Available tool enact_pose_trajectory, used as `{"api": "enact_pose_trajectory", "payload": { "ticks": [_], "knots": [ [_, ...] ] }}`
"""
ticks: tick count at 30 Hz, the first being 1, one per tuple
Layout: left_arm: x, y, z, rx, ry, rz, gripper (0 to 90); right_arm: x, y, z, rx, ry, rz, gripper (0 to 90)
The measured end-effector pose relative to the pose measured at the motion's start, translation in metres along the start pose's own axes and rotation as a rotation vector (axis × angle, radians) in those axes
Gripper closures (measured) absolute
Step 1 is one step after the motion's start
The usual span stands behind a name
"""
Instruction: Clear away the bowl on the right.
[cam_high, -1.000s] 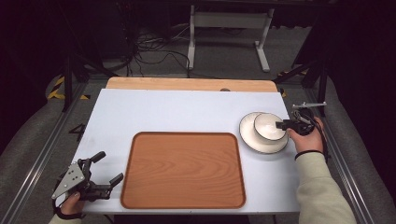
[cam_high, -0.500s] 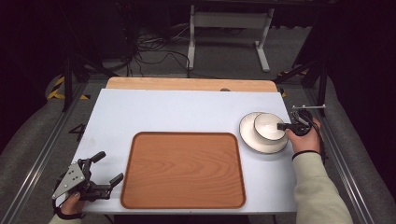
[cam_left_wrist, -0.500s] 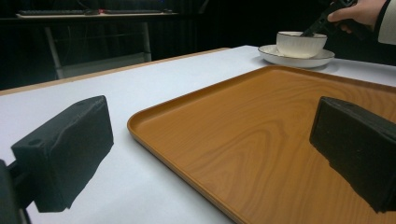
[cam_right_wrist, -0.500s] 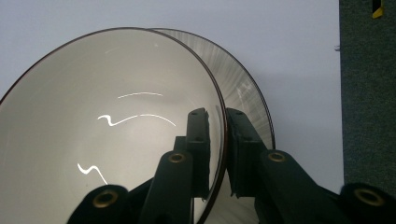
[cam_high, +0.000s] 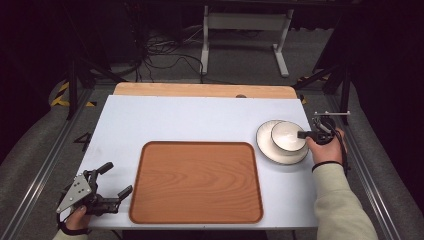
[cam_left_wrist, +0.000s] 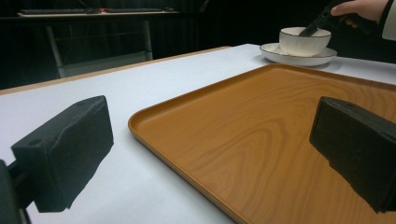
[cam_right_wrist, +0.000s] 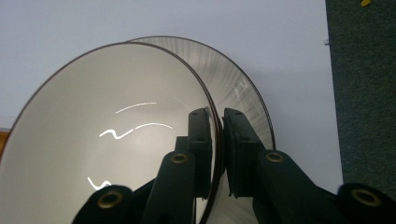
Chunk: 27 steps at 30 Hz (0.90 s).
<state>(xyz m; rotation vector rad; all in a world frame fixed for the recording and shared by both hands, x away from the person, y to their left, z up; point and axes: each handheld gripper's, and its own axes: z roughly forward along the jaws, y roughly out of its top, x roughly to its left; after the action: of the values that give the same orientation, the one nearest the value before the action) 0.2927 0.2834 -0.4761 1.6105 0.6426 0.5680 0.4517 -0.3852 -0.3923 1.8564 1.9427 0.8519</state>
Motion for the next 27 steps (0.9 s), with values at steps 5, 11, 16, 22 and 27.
{"api": "enact_pose_trajectory", "payload": {
  "ticks": [5,11,16,22,27],
  "knots": [
    [0.0,0.0,0.0,0.001,-0.001,-0.002,0.3,0.005,0.005,-0.007,0.01,-0.008,-0.002,80.9],
    [0.0,0.0,0.0,0.007,-0.002,-0.001,0.3,0.011,0.01,-0.019,-0.001,0.015,0.004,80.9],
    [0.001,0.001,0.001,0.012,-0.002,0.0,0.3,0.016,0.013,-0.028,-0.006,0.03,0.007,80.6],
    [0.001,0.001,0.001,0.014,-0.004,-0.002,0.3,0.028,0.012,-0.04,-0.005,0.045,-0.024,80.1],
    [0.001,0.001,0.001,0.014,-0.004,-0.001,0.3,0.035,0.013,-0.052,-0.015,0.065,-0.022,80.0]
  ]
}}
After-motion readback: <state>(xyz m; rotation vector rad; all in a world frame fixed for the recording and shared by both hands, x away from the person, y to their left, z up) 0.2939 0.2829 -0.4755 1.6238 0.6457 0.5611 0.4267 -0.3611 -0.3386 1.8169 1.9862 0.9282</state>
